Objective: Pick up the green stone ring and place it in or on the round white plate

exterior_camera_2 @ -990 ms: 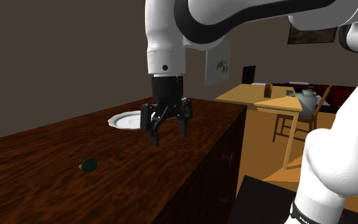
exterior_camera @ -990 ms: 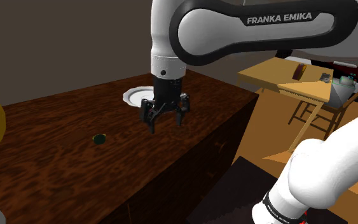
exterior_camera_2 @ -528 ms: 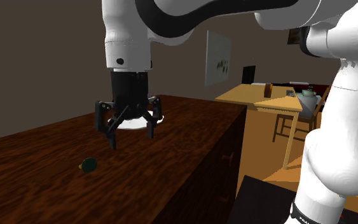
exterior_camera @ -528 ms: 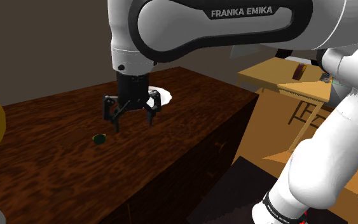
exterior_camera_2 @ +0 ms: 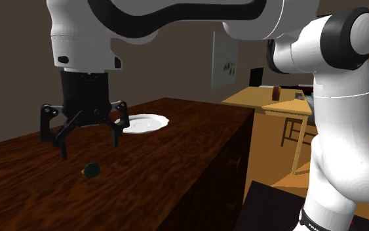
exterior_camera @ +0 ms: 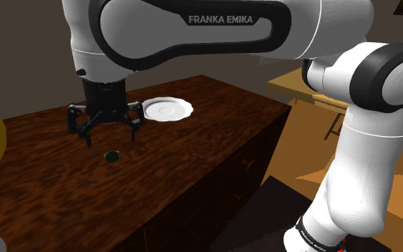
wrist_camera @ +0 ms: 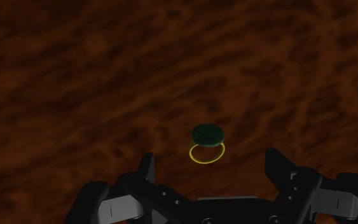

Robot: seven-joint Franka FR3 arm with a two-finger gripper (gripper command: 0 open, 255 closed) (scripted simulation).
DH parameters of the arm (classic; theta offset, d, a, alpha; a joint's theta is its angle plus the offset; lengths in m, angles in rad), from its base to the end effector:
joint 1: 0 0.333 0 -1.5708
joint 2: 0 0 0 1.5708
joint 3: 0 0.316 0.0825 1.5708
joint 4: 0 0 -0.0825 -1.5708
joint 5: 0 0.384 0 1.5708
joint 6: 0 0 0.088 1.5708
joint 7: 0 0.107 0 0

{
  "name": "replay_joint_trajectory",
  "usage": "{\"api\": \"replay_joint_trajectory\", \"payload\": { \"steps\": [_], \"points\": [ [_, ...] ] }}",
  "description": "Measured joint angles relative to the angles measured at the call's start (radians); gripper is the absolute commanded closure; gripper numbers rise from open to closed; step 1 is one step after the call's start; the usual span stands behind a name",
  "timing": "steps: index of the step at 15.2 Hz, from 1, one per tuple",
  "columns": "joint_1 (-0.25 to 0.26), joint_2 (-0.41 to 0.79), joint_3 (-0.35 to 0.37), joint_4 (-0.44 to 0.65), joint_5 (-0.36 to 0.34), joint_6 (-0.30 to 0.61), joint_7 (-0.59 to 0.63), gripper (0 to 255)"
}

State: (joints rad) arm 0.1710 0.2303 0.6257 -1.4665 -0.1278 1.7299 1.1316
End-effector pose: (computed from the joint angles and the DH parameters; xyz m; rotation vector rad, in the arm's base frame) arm 0.4743 0.4102 0.5752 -3.0309 0.5159 -0.0585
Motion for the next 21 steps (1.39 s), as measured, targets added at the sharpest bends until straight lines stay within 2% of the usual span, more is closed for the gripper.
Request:
{"api": "replay_joint_trajectory", "payload": {
  "steps": [7, 13, 14, 21],
  "points": [
    [0.002, 0.013, -0.003, -0.069, -0.012, 0.081, 0.014, 0],
    [0.002, 0.014, -0.003, -0.076, -0.013, 0.09, 0.014, 0],
    [0.002, 0.014, -0.003, -0.076, -0.013, 0.09, 0.014, 255],
    [0.002, 0.014, -0.003, -0.076, -0.013, 0.09, 0.014, 255]
  ]
}}
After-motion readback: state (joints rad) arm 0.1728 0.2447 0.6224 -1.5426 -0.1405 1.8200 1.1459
